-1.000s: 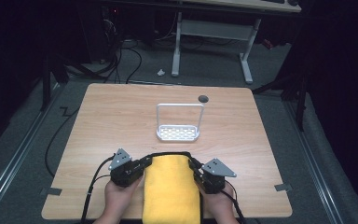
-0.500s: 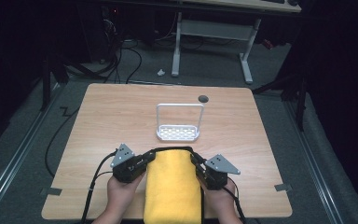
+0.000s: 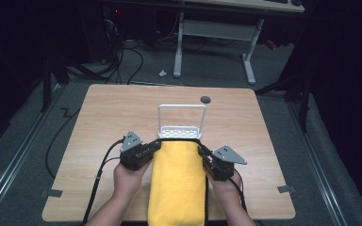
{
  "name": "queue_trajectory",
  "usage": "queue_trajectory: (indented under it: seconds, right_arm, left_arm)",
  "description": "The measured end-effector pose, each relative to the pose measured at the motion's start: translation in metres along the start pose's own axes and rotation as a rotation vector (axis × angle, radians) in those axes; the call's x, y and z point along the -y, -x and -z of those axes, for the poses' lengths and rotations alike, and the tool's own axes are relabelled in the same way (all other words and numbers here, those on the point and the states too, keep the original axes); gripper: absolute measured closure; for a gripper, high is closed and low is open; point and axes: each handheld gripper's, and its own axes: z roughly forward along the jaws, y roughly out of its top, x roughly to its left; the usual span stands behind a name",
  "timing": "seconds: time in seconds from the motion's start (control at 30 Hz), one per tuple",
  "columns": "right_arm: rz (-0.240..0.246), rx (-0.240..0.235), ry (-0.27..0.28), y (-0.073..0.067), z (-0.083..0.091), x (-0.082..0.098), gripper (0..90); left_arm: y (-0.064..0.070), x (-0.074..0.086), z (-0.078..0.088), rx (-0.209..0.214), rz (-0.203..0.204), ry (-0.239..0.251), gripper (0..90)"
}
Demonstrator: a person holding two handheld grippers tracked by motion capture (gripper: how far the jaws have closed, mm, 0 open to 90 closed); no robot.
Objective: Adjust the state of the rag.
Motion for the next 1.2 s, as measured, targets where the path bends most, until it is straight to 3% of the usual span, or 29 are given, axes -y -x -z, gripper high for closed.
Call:
queue_trajectory:
  seconds: [0.2, 0.33, 0.77, 1.0, 1.2]
  right_arm:
    - [0.011, 0.014, 0.047, 0.006, 0.005, -0.016, 82.2]
    - [0.022, 0.021, 0.088, 0.007, 0.010, -0.031, 82.2]
    - [0.066, 0.052, 0.237, 0.009, 0.034, -0.093, 82.3]
    - [0.076, 0.067, 0.303, 0.012, 0.040, -0.123, 82.3]
    - [0.064, 0.065, 0.321, 0.014, 0.042, -0.137, 82.3]
  left_arm:
    - [0.003, -0.021, 0.000, -0.007, -0.025, 0.021, 83.7]
    - [0.005, -0.037, 0.005, -0.007, -0.039, 0.060, 83.7]
    - [0.012, -0.098, 0.024, -0.011, -0.114, 0.191, 84.2]
    - [0.014, -0.130, 0.030, -0.022, -0.160, 0.234, 84.2]
    - [0.015, -0.144, 0.031, -0.024, -0.156, 0.248, 84.2]
